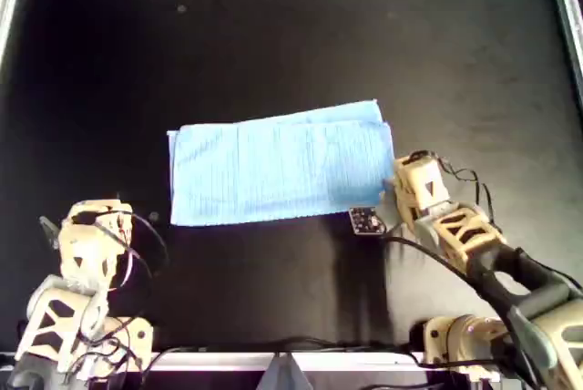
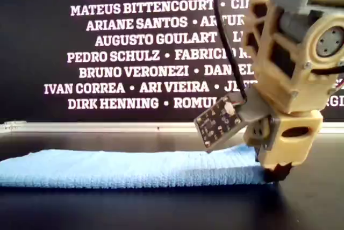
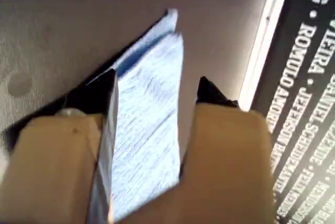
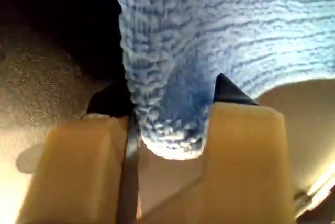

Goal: Fold a cloth

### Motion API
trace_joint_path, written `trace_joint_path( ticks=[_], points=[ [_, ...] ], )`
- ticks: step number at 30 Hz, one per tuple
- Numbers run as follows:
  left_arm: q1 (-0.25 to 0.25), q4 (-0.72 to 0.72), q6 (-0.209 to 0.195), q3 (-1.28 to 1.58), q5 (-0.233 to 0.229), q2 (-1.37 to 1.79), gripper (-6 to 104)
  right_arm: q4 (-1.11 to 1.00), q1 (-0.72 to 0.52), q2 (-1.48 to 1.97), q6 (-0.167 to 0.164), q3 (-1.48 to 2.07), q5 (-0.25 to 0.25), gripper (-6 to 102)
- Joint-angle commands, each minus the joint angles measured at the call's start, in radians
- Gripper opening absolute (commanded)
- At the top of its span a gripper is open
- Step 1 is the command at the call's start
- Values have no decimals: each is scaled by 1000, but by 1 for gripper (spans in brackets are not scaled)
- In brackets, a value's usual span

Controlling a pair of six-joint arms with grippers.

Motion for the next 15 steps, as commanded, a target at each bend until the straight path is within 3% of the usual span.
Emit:
trace_joint_path(
  ticks=[1, 5, 10, 15],
  points=[
    [26, 51, -6, -8, 15, 9, 53, -32, -12, 5, 3, -66, -2, 58],
    [26, 183, -6, -31, 6, 20, 53, -32, -12, 5, 3, -67, 5, 58],
    [26, 193, -6, -31, 9, 21, 54, -32, -12, 6, 3, -66, 6, 57],
    [28, 193, -6, -31, 6, 21, 54, -32, -14, 15, 3, -66, 6, 36]
  ],
)
